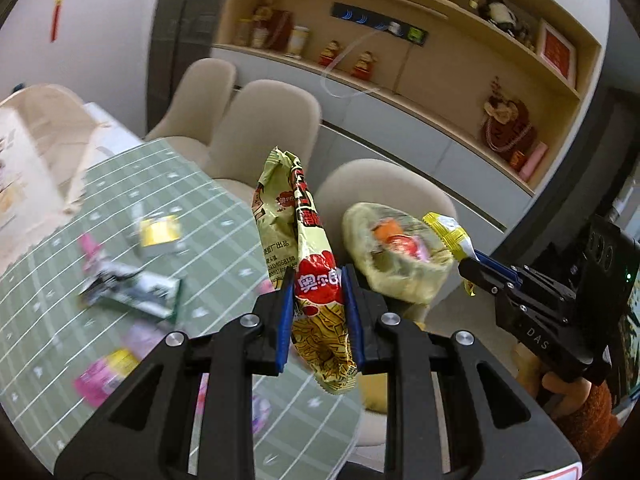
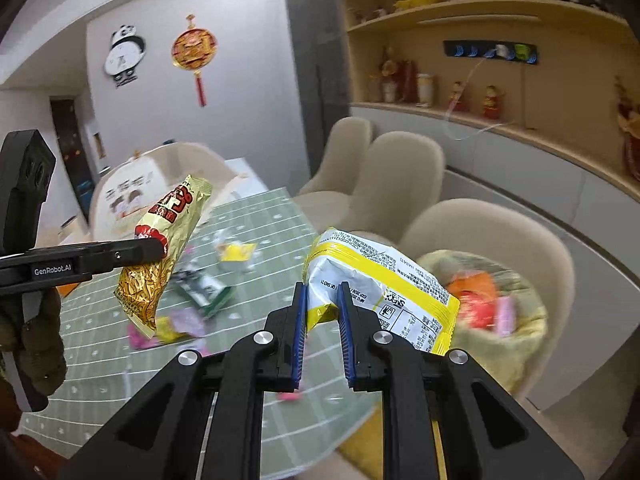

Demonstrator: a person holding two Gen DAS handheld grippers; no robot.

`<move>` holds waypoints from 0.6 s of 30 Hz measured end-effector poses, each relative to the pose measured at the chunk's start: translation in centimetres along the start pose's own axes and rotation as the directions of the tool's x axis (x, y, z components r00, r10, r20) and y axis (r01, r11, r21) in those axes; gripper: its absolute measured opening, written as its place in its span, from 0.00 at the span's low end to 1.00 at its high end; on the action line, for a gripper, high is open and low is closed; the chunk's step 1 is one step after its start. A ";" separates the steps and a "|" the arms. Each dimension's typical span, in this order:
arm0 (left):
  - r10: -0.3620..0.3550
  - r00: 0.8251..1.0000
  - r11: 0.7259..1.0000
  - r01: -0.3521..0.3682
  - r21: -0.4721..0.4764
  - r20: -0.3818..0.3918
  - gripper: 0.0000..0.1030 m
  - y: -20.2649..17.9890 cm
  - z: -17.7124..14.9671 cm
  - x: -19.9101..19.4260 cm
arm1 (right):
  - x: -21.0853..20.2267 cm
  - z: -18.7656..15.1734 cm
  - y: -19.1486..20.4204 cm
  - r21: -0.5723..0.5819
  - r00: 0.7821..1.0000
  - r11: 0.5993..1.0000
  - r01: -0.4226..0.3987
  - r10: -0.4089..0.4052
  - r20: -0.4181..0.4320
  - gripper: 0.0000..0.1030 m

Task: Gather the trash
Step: 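Carry the yellow-red wrapper and white-yellow bag over the trash bin with both grippers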

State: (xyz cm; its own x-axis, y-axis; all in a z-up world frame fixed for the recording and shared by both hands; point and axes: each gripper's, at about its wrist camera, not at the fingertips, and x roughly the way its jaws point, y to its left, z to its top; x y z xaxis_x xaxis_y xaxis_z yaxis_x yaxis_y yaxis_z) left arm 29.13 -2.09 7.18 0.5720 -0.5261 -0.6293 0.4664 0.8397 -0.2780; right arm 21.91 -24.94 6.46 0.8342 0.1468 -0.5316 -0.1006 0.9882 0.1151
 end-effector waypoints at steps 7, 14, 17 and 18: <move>-0.063 0.997 0.996 0.067 0.066 -0.052 0.21 -6.6 2.4 7.2 | -0.5 0.3 -8.5 0.044 0.996 0.995 0.092 -0.092 0.006 0.16; -0.095 0.991 0.989 0.105 0.100 -0.099 0.21 -12.3 4.0 13.4 | -0.5 1.0 -15.4 0.084 0.991 0.988 0.128 -0.130 0.012 0.16; -0.102 0.987 0.988 0.115 0.104 -0.123 0.21 -13.9 4.3 15.4 | 0.1 1.3 -17.7 0.096 0.992 0.988 0.125 -0.126 0.007 0.16; -0.103 0.986 0.987 0.117 0.106 -0.128 0.21 -14.3 4.4 15.9 | 0.3 1.3 -18.4 0.098 0.992 0.988 0.122 -0.123 0.006 0.16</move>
State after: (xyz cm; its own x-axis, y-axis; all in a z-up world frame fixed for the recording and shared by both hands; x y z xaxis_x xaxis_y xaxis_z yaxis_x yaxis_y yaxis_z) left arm 34.56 -23.08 4.34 0.4296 -0.5882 -0.6852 0.5991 0.7534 -0.2711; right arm 24.70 -43.15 5.32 0.8435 0.0240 -0.5365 0.0554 0.9898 0.1314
